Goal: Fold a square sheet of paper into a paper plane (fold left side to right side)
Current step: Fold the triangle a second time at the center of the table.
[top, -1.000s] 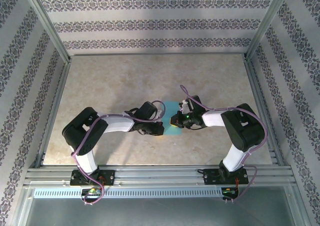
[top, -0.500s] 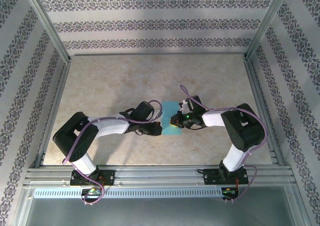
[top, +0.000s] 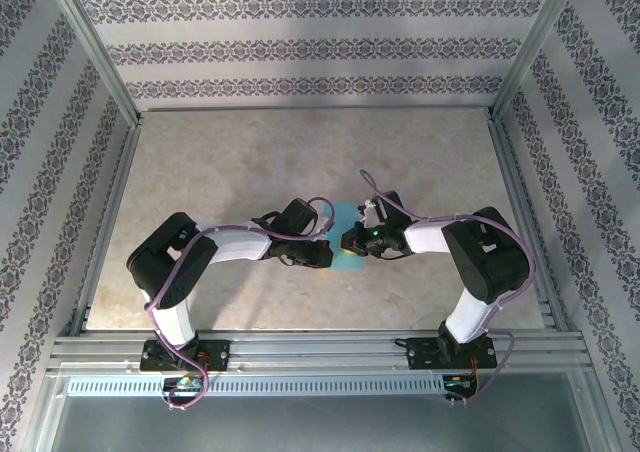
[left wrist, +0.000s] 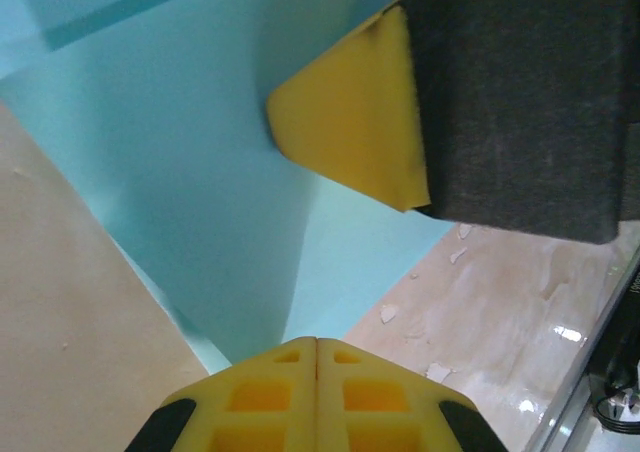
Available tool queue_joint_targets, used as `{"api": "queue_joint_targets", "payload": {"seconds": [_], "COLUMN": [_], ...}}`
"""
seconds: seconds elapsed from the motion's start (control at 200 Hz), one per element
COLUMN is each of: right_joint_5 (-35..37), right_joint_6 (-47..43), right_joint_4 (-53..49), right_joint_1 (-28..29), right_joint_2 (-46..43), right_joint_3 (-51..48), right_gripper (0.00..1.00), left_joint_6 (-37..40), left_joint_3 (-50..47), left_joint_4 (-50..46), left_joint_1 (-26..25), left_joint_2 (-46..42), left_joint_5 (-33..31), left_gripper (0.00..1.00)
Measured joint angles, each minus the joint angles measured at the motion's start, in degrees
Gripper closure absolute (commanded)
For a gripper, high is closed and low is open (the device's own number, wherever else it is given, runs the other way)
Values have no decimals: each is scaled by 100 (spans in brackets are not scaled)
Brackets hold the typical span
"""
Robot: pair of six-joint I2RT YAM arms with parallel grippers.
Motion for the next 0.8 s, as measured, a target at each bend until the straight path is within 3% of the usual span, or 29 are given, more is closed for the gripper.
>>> {"api": "queue_joint_targets", "payload": {"seconds": [0.799], "right_joint_5": [-2], "right_joint_6": [-44], "right_joint_4": [-13], "right_joint_1": [0], "right_joint_2": [0], "right_joint_3": [0], "right_gripper": [100], "left_joint_6": [85], "left_joint_3": [4], "left_joint_4": [-2], "left_joint_1": [0], "left_joint_2": [94], "left_joint_5": [-426], "left_gripper": [100]}}
